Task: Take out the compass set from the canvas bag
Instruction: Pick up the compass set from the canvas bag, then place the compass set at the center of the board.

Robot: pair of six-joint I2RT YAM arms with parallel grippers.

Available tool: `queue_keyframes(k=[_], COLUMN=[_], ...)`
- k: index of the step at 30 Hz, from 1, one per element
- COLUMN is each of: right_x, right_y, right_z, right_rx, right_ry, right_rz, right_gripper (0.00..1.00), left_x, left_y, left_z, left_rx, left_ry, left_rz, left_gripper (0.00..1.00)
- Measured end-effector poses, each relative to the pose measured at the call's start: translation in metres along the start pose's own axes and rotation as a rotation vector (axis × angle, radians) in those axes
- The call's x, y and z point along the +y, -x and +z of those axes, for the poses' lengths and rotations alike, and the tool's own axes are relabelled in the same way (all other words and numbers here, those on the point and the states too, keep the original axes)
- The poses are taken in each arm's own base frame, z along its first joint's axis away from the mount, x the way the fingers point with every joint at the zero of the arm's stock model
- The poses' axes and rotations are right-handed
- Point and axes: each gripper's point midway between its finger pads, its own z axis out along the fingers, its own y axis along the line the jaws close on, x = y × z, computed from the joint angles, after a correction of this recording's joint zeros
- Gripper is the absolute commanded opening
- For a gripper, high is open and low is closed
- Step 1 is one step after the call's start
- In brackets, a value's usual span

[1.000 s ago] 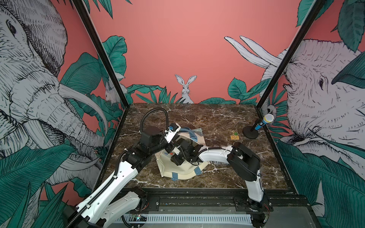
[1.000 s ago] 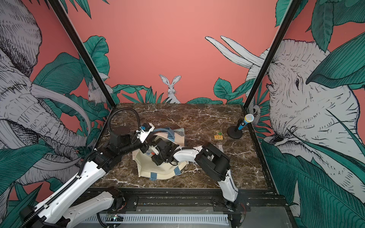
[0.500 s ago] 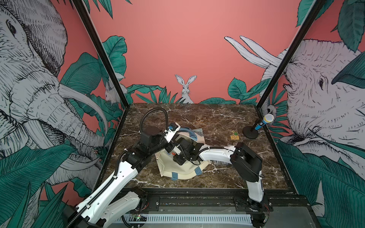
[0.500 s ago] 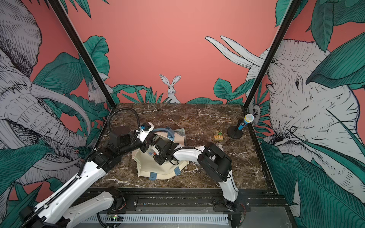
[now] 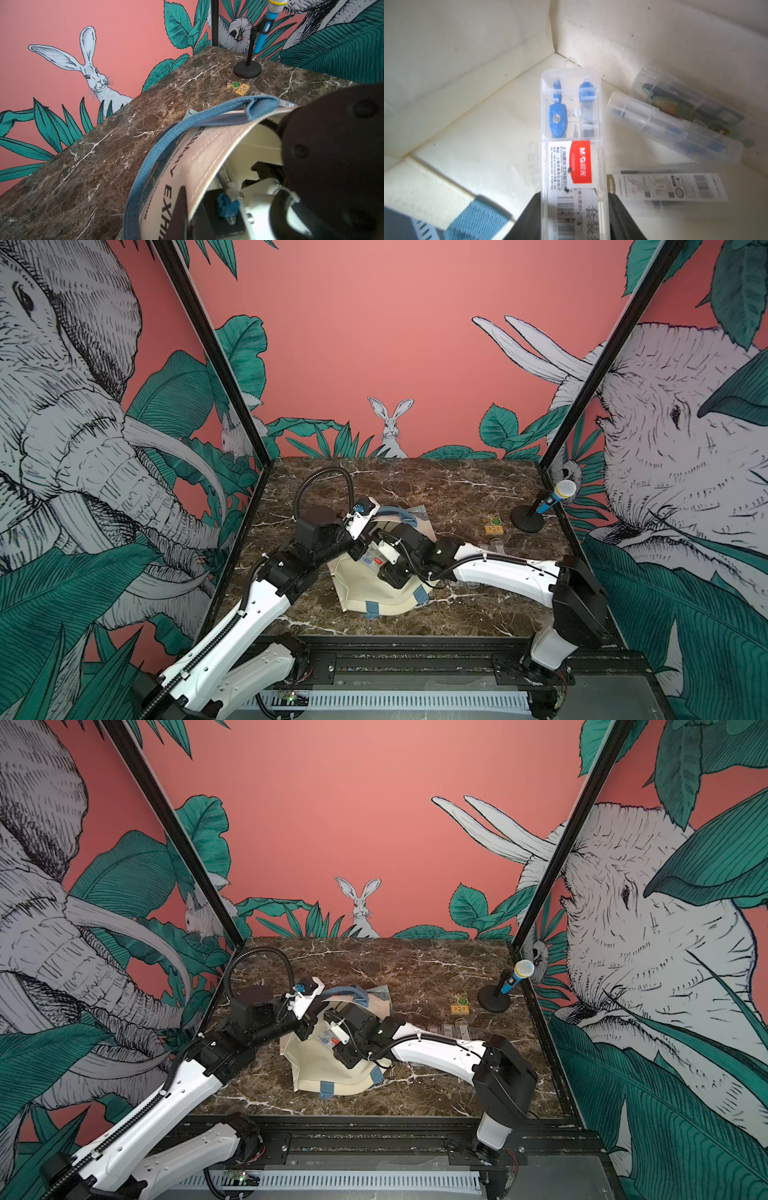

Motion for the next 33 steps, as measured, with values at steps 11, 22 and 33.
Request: queue_keyframes(k=[11, 22, 33], right_x=[0.023, -0.011, -0.047], right_y=[-0.032, -0.126, -0.219], right_z=[-0.106, -0.167, -0.105], right_rx=[-0.045, -0.056, 0.167], right_ry=[0.002, -0.162, -0.379], right_rz=[0.069, 0.402, 0.603], right_gripper=[0.37, 0.30, 0.36], left_x=[0.000, 0.000, 0.000], left_y=[-0.001, -0.002, -0.002], left_z=[0.000, 0.000, -0.001], left_rx=[0.003, 0.009, 0.006], left_ry=[0.003, 0.000, 0.001], left_rz=[0.004, 0.003, 0.005], left_gripper=[0.00, 0.00, 0.00])
